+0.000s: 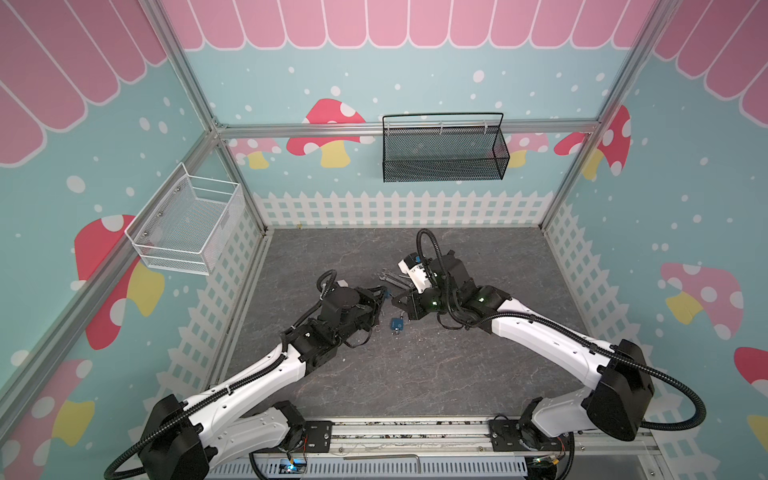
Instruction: Unlock with the key
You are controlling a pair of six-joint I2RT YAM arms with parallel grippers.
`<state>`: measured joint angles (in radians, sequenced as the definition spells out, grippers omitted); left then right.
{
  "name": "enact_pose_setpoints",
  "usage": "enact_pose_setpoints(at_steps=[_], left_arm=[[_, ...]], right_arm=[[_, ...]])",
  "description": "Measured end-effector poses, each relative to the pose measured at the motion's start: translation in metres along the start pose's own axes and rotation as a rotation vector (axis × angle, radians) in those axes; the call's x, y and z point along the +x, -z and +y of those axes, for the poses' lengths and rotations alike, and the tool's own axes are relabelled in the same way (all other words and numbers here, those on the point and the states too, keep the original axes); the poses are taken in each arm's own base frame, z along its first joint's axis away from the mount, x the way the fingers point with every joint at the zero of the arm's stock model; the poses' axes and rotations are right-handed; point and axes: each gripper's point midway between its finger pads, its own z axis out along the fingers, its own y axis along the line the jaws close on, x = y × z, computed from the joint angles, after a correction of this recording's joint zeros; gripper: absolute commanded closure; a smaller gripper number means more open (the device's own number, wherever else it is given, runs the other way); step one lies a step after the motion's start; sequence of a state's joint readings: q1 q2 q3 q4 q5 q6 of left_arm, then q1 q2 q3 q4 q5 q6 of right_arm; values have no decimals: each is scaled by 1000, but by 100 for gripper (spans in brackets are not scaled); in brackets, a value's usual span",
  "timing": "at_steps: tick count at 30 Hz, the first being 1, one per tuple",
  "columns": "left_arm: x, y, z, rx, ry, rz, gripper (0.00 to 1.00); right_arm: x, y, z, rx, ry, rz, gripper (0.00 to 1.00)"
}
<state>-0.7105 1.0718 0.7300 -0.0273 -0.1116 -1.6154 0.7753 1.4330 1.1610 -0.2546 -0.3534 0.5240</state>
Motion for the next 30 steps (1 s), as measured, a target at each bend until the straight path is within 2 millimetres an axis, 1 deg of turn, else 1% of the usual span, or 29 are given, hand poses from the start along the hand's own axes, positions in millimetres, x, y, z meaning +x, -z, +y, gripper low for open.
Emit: enact_pose_setpoints(at_steps=[10, 30], left_arm=[[0, 1, -3, 2, -6, -1, 100], [0, 2, -4, -7, -27, -2, 100]], right_arm=[[3, -4, -6, 24, -7, 11, 100], [3, -4, -5, 24, 4, 10, 100]])
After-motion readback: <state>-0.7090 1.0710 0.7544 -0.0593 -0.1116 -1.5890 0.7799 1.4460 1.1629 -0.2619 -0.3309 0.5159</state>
